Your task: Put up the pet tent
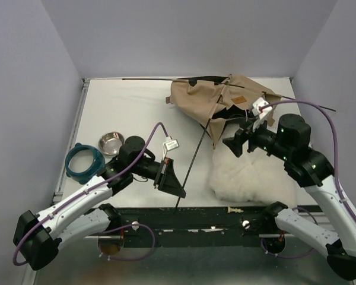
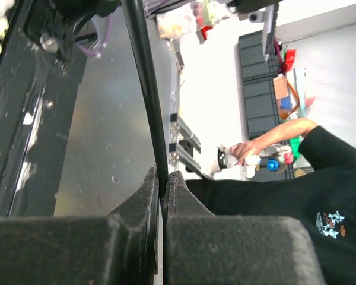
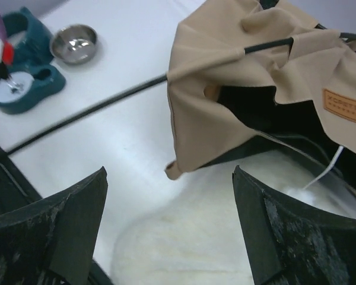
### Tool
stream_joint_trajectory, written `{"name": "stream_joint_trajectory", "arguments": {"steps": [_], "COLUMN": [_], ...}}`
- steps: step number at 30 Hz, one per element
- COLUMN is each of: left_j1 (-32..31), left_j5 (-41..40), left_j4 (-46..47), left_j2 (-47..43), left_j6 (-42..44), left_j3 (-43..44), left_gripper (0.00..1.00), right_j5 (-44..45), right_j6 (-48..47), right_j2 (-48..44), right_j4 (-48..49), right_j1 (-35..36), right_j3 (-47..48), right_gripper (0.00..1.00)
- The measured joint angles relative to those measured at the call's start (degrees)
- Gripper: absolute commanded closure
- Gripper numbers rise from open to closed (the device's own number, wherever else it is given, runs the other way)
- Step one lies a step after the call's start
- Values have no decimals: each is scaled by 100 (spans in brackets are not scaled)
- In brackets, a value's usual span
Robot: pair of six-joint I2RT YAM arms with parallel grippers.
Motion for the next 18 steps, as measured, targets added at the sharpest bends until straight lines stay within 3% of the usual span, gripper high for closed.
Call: {"name": "stream_joint_trajectory", "arguments": {"steps": [6,18], "left_j1": [7,7], "left_j5": [2,2], "left_j4": [927,1185], "left_j2": [87,127], "left_j6": [-553,-660], "left_j3": [107,105], "left_gripper": [100,100], "right_j5": [195,-192], "right_j6": [-1388,-2306], "right_j2": [-651,634], "right_j4": [372,2135], "right_j1": [-2,-2], "right_j3": [-1220,-1327], "right_gripper": [5,6]}}
